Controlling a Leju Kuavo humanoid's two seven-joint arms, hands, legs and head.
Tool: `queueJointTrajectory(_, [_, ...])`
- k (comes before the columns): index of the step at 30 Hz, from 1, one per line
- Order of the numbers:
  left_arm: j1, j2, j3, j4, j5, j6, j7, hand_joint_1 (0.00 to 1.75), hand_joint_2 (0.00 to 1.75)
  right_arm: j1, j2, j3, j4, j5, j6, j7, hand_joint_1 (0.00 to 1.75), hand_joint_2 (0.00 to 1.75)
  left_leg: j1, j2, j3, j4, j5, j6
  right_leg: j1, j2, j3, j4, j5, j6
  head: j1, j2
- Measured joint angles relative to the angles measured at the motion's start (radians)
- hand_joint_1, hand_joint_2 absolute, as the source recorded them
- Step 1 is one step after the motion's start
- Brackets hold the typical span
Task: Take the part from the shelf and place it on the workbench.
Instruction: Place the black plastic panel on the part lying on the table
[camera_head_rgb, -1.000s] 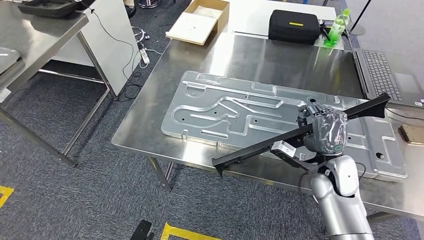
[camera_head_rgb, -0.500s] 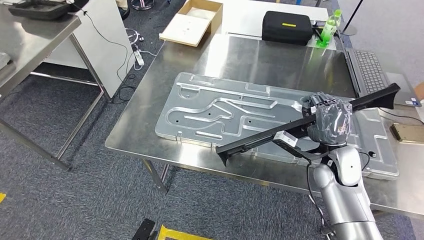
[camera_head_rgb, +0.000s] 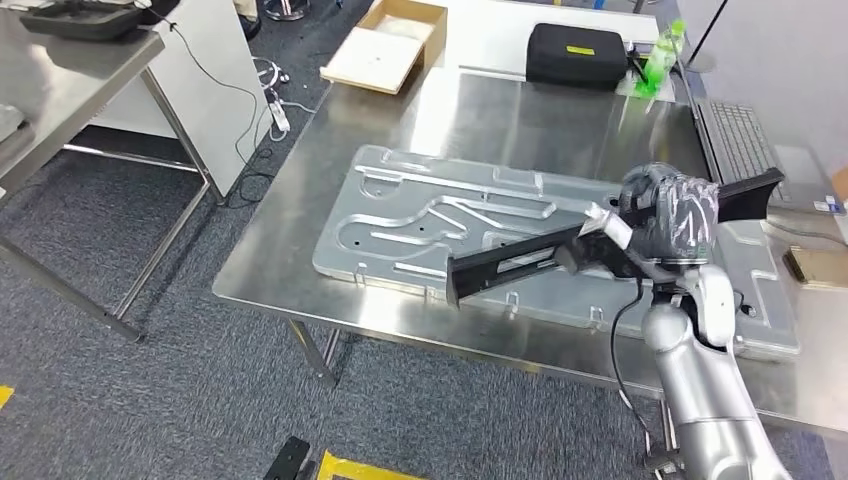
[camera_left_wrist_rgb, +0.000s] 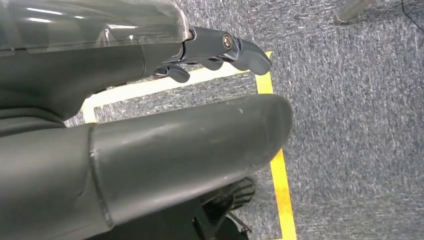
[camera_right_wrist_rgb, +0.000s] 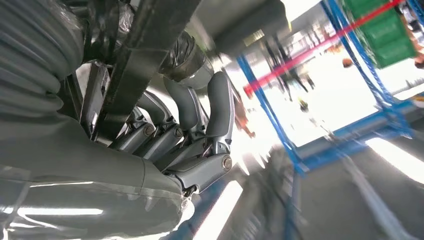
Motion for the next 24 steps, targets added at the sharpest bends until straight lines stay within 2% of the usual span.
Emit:
queueJointTrajectory(2, [0.000, 0.000, 0.000, 0.000, 0.000, 0.000, 0.000, 0.00, 0.00, -0.015, -0.002, 0.000, 0.017, -0.071, 0.030, 0.004, 1.75, 1.75, 0.001, 0.000, -0.001, 0.001, -0.002, -0.011, -0.001, 0.002, -0.001, -0.002, 0.003, -0.015, 0.000, 0.000])
queueJointTrajectory(4, [0.000, 0.000, 0.000, 0.000, 0.000, 0.000, 0.000, 0.00, 0.00, -0.032, -0.003, 0.000, 0.032, -0.121, 0.043, 0.003, 1.75, 1.75, 0.002, 0.000, -0.018, 0.042, -0.032, -0.019, -0.003, 0.001, 0.000, -0.006, 0.005, -0.031, -0.001, 0.000])
queueJointTrajectory(5, [0.000, 0.000, 0.000, 0.000, 0.000, 0.000, 0.000, 0.00, 0.00, -0.041, -0.003, 0.000, 0.039, -0.134, 0.044, 0.002, 1.75, 1.75, 0.003, -0.001, -0.041, 0.092, -0.060, -0.021, -0.003, 0.001, 0.001, -0.007, 0.006, -0.037, -0.001, 0.000])
queueJointTrajectory(7, [0.002, 0.000, 0.000, 0.000, 0.000, 0.000, 0.000, 0.00, 0.00, -0.052, -0.003, 0.000, 0.053, -0.147, 0.044, 0.000, 1.75, 1.75, 0.003, -0.001, -0.105, 0.227, -0.118, -0.022, 0.002, 0.001, 0.001, -0.006, 0.004, -0.045, -0.001, 0.000])
queueJointTrajectory(8, [0.003, 0.000, 0.000, 0.000, 0.000, 0.000, 0.000, 0.00, 0.00, -0.055, -0.004, 0.000, 0.060, -0.149, 0.044, 0.000, 1.75, 1.75, 0.003, -0.001, -0.129, 0.274, -0.129, -0.021, 0.005, 0.001, 0.002, -0.006, 0.003, -0.047, -0.001, 0.000])
queueJointTrajectory(9, [0.004, 0.000, 0.000, 0.000, 0.000, 0.000, 0.000, 0.00, 0.00, -0.056, -0.004, 0.000, 0.067, -0.150, 0.045, 0.002, 1.75, 1.75, 0.003, -0.001, -0.138, 0.288, -0.122, -0.019, 0.008, 0.002, 0.003, -0.005, 0.002, -0.048, -0.001, 0.000])
queueJointTrajectory(10, [0.004, 0.000, 0.000, 0.000, 0.000, -0.001, 0.000, 0.00, 0.00, -0.058, -0.004, 0.000, 0.073, -0.154, 0.051, 0.005, 1.75, 1.75, 0.002, -0.001, -0.127, 0.259, -0.095, -0.014, 0.011, 0.004, 0.005, -0.005, 0.001, -0.049, -0.001, 0.000])
queueJointTrajectory(12, [0.003, 0.002, 0.000, 0.000, 0.000, -0.003, -0.001, 0.00, 0.00, -0.067, -0.007, 0.000, 0.086, -0.171, 0.074, 0.011, 1.75, 1.75, -0.002, -0.004, -0.069, 0.128, -0.024, 0.002, 0.015, 0.006, 0.007, -0.004, -0.001, -0.048, 0.000, 0.000])
queueJointTrajectory(13, [0.002, 0.003, 0.000, 0.000, 0.000, -0.004, -0.001, 0.00, 0.00, -0.075, -0.010, 0.000, 0.093, -0.182, 0.087, 0.014, 1.75, 1.75, -0.005, -0.006, -0.042, 0.066, -0.002, 0.009, 0.017, 0.008, 0.006, -0.002, -0.002, -0.046, 0.000, 0.000])
queueJointTrajectory(14, [0.002, 0.004, 0.000, 0.000, 0.000, -0.006, -0.001, 0.00, 0.00, -0.082, -0.014, 0.000, 0.100, -0.189, 0.097, 0.016, 1.75, 1.75, -0.008, -0.007, -0.025, 0.027, 0.008, 0.014, 0.017, 0.009, 0.005, -0.001, -0.002, -0.042, 0.000, 0.000])
queueJointTrajectory(17, [0.003, 0.005, 0.000, 0.000, -0.001, -0.008, -0.002, 0.00, 0.00, -0.098, -0.027, 0.000, 0.118, -0.197, 0.113, 0.019, 1.75, 1.75, -0.010, -0.007, -0.016, -0.001, 0.012, 0.020, 0.012, 0.010, 0.001, -0.004, 0.000, -0.025, -0.001, 0.000])
queueJointTrajectory(19, [0.002, 0.004, 0.000, 0.000, -0.001, -0.008, -0.002, 0.00, 0.87, -0.108, -0.038, 0.001, 0.124, -0.198, 0.116, 0.018, 0.87, 1.75, -0.003, -0.006, -0.007, -0.018, 0.021, 0.028, 0.010, 0.008, -0.007, 0.020, -0.019, -0.015, 0.001, 0.000])
queueJointTrajectory(21, [0.000, 0.004, 0.000, 0.000, -0.003, -0.007, -0.001, 0.00, 1.75, -0.119, -0.046, 0.001, 0.131, -0.198, 0.118, 0.018, 0.00, 1.75, -0.001, -0.006, -0.002, -0.026, 0.026, 0.034, 0.007, 0.007, -0.052, 0.116, -0.071, -0.004, 0.003, 0.000])
queueJointTrajectory(22, [0.000, 0.004, 0.000, 0.000, -0.006, -0.004, 0.000, 0.00, 1.75, -0.122, -0.050, 0.001, 0.135, -0.198, 0.120, 0.019, 0.00, 1.75, 0.000, -0.005, -0.002, -0.026, 0.026, 0.035, 0.004, 0.007, -0.084, 0.179, -0.098, 0.001, 0.003, 0.000])
queueJointTrajectory(23, [0.000, 0.004, 0.000, 0.000, -0.008, -0.001, 0.002, 0.00, 1.31, -0.123, -0.052, 0.001, 0.139, -0.197, 0.123, 0.019, 0.00, 1.75, 0.000, -0.005, -0.002, -0.025, 0.025, 0.034, 0.000, 0.006, -0.111, 0.229, -0.112, 0.007, 0.003, 0.000])
queueJointTrajectory(24, [0.001, 0.004, -0.001, 0.000, -0.010, 0.001, 0.005, 0.00, 0.87, -0.123, -0.054, 0.002, 0.143, -0.193, 0.127, 0.020, 0.00, 1.75, 0.000, -0.005, -0.002, -0.023, 0.024, 0.033, -0.004, 0.005, -0.123, 0.249, -0.108, 0.011, 0.003, 0.000])
